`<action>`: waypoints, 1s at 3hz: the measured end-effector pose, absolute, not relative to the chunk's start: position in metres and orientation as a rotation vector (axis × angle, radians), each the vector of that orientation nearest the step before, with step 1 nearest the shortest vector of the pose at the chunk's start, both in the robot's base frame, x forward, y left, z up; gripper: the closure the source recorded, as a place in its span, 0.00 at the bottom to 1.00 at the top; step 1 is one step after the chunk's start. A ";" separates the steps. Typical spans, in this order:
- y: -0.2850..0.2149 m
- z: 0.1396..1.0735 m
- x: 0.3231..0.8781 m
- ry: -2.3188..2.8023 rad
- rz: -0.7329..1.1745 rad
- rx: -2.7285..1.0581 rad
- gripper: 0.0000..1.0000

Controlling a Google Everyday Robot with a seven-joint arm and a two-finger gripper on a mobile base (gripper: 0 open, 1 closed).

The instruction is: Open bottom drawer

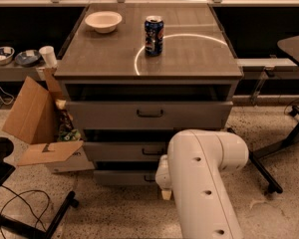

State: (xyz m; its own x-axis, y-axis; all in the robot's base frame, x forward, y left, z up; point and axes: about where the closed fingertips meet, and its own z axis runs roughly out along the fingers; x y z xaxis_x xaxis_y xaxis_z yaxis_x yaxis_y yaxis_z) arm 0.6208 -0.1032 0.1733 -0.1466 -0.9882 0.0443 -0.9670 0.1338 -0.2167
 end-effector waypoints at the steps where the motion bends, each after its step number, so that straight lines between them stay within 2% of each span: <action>1: -0.105 0.166 0.614 2.300 -0.235 -2.012 0.49; 2: -0.110 0.167 0.606 2.319 -0.212 -2.024 0.72; 3: -0.110 0.179 0.606 2.319 -0.212 -2.024 1.00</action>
Offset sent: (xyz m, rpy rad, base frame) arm -0.0495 -0.0370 -0.0267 0.0079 0.2180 -0.0325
